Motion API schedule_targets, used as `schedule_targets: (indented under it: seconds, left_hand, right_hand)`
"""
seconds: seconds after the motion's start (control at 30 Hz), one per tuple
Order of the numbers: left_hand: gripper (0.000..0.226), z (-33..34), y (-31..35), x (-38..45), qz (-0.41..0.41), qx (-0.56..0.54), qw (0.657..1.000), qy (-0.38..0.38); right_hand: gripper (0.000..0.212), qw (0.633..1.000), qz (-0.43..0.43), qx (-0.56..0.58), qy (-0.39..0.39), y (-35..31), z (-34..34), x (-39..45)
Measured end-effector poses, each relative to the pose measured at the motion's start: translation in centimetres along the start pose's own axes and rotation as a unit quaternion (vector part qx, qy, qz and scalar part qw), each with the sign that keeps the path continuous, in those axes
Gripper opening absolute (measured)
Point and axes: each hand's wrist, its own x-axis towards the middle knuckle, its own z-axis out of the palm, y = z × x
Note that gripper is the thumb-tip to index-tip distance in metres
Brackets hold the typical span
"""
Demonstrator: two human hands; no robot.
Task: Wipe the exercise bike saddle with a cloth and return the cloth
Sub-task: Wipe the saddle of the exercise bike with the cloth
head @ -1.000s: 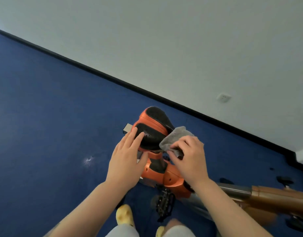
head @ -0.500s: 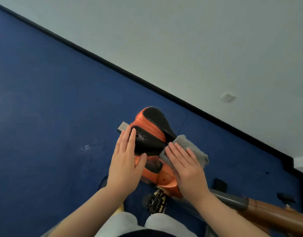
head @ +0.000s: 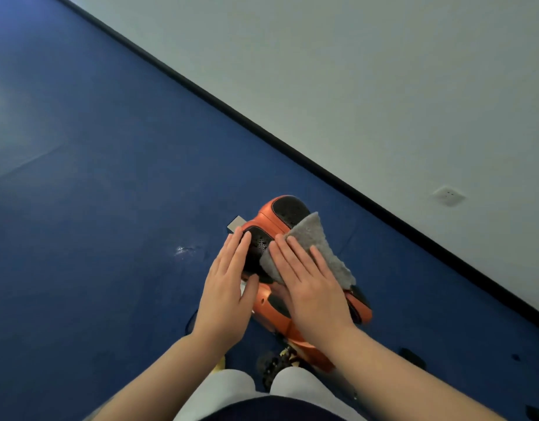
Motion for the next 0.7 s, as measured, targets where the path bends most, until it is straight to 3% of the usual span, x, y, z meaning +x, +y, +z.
schedule_targets:
  seconds: [0.13, 0.33, 0.43, 0.53, 0.7]
  left_hand:
    - [0.067, -0.6, -0.3, -0.9, -0.034, -0.027, 0.999, 0.012]
    - [0.063, -1.0, -1.1, -1.3, -0.041, -0.031, 0.998, 0.029]
    - [0.059, -1.4, -1.4, -1.5, -0.047, -0.034, 0.998, 0.033]
    - [0.052, -1.9, -1.5, -1.6, -0.061, -0.039, 0.997, 0.032]
    - [0.049, -1.5, -2.1, -1.4, -0.064, -0.057, 0.996, 0.038]
  right_hand:
    - [0.056, 0.999, -0.023, -0.021, -0.03, 1.0, -0.3, -1.3]
    - [0.056, 0.996, -0.013, 0.084, -0.036, -1.5, -1.3, 5.1]
    - [0.054, 0.994, -0.035, 0.09, -0.047, -0.9, -1.5, 4.1]
    - [0.052, 0.996, -0.036, 0.077, -0.039, -0.2, -1.2, 1.5]
    - [0.051, 0.997, 0.001, 0.074, 0.003, -3.2, -0.8, 5.3]
